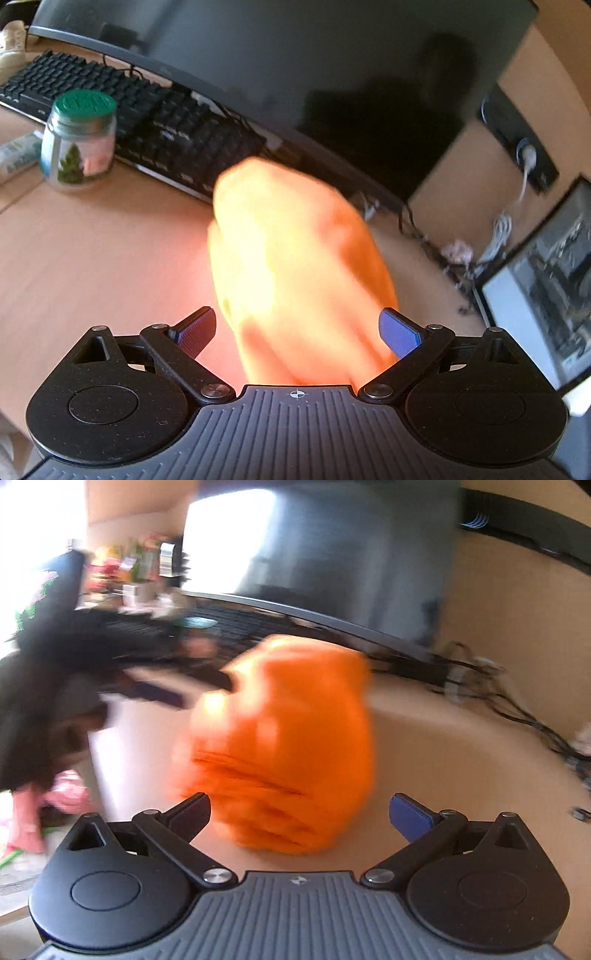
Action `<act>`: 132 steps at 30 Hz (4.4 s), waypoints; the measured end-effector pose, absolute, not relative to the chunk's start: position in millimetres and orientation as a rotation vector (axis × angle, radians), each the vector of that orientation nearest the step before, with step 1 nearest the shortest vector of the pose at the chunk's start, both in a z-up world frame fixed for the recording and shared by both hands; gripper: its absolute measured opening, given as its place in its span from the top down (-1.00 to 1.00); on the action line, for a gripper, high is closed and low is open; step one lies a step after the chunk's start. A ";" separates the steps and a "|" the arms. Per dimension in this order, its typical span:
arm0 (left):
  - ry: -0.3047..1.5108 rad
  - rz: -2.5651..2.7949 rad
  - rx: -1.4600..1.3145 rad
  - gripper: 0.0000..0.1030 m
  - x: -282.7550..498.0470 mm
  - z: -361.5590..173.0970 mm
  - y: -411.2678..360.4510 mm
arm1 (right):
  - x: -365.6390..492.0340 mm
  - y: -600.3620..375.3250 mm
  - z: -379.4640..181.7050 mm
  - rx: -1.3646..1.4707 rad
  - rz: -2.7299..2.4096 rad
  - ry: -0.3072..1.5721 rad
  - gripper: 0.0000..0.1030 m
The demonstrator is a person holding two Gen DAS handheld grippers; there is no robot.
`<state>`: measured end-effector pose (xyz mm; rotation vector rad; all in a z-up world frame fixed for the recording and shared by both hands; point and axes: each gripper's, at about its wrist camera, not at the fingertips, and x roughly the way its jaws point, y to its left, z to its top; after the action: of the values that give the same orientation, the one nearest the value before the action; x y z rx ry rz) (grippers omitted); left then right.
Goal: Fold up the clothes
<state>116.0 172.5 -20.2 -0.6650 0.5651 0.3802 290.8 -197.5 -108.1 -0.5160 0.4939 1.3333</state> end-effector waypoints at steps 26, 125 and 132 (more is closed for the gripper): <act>0.724 0.549 -0.305 -0.97 134.4 -38.8 115.3 | 303.1 -175.1 -121.4 -0.624 1.440 0.279 -1.00; 0.433 0.852 -0.284 -1.00 65.5 34.1 -95.9 | 329.3 -351.2 -65.3 -0.103 1.298 0.375 -1.00; 0.439 0.875 -0.324 -1.00 56.1 34.3 -92.5 | 315.3 -349.9 -65.2 -0.145 1.343 0.348 -1.00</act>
<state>56.1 -92.5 34.3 -0.3243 0.4394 0.8748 315.3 -349.9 -65.2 -0.1449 0.3481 1.3428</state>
